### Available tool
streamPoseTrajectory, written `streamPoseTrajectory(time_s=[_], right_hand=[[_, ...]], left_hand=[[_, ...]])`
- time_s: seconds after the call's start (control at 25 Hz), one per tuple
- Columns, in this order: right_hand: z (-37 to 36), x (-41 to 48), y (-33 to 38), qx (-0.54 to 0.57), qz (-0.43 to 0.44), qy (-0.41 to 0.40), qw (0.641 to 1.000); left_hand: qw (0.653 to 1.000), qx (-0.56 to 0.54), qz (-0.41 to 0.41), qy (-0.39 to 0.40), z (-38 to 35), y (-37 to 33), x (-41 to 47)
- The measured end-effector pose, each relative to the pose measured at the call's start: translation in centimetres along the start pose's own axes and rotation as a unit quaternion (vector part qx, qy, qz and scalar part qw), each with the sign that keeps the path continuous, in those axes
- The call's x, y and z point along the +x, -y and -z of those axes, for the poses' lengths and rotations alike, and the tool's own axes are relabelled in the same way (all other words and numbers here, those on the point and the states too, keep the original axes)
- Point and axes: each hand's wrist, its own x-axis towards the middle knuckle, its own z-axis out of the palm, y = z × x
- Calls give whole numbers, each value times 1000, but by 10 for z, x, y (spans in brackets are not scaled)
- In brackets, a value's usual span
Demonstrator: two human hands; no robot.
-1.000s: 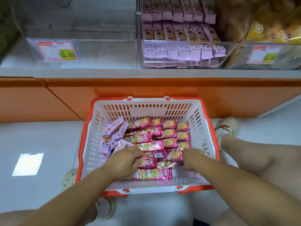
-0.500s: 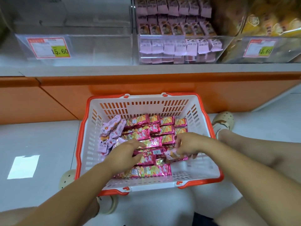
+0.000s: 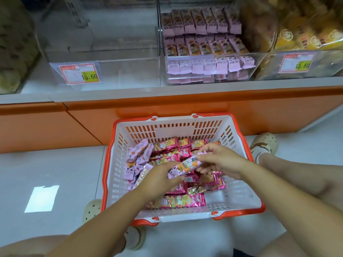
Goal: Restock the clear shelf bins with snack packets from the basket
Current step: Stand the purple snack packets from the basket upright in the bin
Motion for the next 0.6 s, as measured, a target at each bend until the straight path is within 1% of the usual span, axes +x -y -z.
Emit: streamPoseTrajectory(time_s=[0.08, 0.12, 0.2, 0.32, 0.4, 0.48, 0.6], right_hand=[[-2, 0, 0, 3, -5, 11, 1000], [-2, 1, -1, 11, -2, 4, 1000], [-2, 4, -2, 30, 18, -26, 999], [-2, 9, -3, 51, 47, -83, 994], [-3, 11, -3, 62, 59, -106, 991], [-5, 10, -1, 78, 66, -94, 990], [-7, 9, 0, 67, 67, -46, 994]], left_hand=[[999, -24, 13, -20, 5, 1, 1], [999, -27, 19, -21, 7, 0, 1], [998, -56, 21, 2, 10, -3, 0], [988, -148, 37, 38, 7, -14, -1], [985, -165, 39, 41, 3, -15, 1], [984, -168, 40, 40, -1, -14, 4], [980, -192, 44, 15, -2, -14, 5]])
